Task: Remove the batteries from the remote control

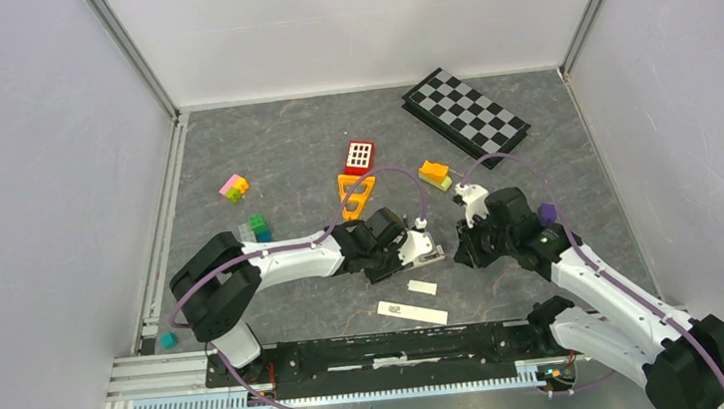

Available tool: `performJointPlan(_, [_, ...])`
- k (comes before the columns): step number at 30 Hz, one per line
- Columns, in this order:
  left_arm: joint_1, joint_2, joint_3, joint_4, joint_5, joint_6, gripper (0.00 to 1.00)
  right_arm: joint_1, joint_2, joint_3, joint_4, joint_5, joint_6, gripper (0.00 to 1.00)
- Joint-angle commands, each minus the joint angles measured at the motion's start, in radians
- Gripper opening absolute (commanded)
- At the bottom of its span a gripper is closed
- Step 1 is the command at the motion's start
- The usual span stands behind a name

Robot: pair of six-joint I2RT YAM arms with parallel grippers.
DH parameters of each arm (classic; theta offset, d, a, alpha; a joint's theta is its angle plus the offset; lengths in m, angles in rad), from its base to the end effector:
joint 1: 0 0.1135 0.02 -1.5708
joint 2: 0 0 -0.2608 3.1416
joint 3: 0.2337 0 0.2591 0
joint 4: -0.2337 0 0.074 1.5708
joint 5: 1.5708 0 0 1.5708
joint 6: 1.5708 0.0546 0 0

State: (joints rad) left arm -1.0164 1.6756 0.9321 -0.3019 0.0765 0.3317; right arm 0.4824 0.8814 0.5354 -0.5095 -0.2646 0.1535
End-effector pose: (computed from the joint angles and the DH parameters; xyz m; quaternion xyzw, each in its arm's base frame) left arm 0.1743 -0.2894 0.1353 0.6101 0.7477 -0.1219 0.2320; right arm 0.1658 0.1030 0.1901 -0.1976 0.9085 0.2259 0.2910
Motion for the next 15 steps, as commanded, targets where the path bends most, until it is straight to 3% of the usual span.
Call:
performJointPlan(1, [-0.004, 0.018, 0.024, -0.025, -0.013, 0.026, 0.03, 0.004, 0.023, 0.008, -0.013, -0.092, -0.025, 0.00])
performJointPlan(15, [-0.004, 0.017, 0.024, -0.028, -0.017, 0.027, 0.03, 0.004, -0.035, 0.049, -0.022, 0.035, -0.002, 0.00])
